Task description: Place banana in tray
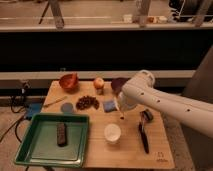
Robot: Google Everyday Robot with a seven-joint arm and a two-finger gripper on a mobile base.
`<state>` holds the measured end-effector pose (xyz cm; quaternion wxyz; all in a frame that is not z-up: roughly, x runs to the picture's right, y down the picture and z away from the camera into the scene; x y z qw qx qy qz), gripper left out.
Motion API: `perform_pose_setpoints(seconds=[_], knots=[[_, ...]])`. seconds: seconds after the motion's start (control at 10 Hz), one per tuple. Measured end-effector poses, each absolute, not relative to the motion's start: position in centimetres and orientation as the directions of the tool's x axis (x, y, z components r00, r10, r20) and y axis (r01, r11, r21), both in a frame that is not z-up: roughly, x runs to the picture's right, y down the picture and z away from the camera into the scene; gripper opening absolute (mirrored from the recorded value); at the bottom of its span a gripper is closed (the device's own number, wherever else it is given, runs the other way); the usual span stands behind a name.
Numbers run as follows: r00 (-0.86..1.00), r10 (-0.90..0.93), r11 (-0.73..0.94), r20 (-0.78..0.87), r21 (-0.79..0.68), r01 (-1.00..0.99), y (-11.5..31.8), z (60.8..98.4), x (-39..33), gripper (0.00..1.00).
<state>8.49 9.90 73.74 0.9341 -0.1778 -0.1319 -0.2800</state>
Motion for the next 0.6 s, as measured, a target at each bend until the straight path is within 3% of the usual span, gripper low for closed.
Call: perform_pose_setpoints(seconds=[0.6], knots=[[0.751,-0.564,0.740,0.344,-0.193,0.644,10.2,71.9,3.8,0.00]])
